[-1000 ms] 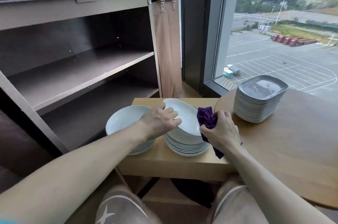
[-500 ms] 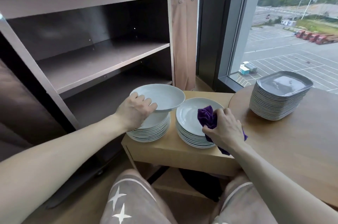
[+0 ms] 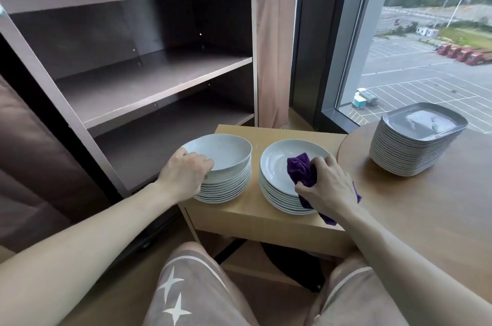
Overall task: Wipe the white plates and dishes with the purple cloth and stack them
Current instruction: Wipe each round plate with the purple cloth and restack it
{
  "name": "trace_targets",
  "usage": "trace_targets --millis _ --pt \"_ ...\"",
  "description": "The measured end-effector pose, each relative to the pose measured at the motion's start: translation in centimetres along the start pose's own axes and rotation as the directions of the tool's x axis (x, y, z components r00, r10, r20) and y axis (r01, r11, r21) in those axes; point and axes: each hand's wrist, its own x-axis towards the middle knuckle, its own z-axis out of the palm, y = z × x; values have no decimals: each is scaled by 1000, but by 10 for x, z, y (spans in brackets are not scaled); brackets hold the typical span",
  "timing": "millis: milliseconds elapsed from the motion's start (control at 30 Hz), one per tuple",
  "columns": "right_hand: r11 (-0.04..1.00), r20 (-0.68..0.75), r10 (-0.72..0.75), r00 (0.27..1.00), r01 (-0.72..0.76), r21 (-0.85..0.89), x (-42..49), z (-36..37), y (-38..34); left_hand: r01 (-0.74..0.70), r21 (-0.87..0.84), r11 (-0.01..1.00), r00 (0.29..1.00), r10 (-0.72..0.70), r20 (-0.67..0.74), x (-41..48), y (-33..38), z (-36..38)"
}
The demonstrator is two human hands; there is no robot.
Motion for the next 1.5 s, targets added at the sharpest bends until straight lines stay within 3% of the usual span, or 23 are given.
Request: trace_targets --millis 67,133,267,500,700,833,1067,1200,1300,1500 --pt "1000 25 -3 1000 4 -10 3 -1 2 122 -189 974 980 -88 177 7 -6 8" --pt "1000 47 -5 999 6 -29 7 -2 4 277 -412 868 918 -113 379 13 -14 13" --pt "1000 91 25 996 -23 -17 13 -4 7 411 -572 710 863 -100 496 22 -19 22" --pt "998 178 32 984 -22 -62 21 -3 6 408 -497 766 816 -62 575 41 4 12" --pt "986 311 22 950 31 -164 34 -1 5 403 -622 671 853 -29 521 79 61 -2" --pt "987 398 -31 917 91 -133 42 -4 6 432 -533 728 797 -33 603 90 78 12" --pt "974 503 -143 853 210 -80 59 3 -2 406 -465 787 807 -69 587 92 85 28" --pt "978 472 -190 861 205 19 64 21 -17 410 -452 792 805 -81 587 92 87 29" --pt "981 332 -193 923 171 97 63 37 -24 406 -468 785 812 -75 579 90 87 30" --pt "972 117 -231 966 235 -19 69 57 -22 406 -474 781 804 -59 592 92 86 31"
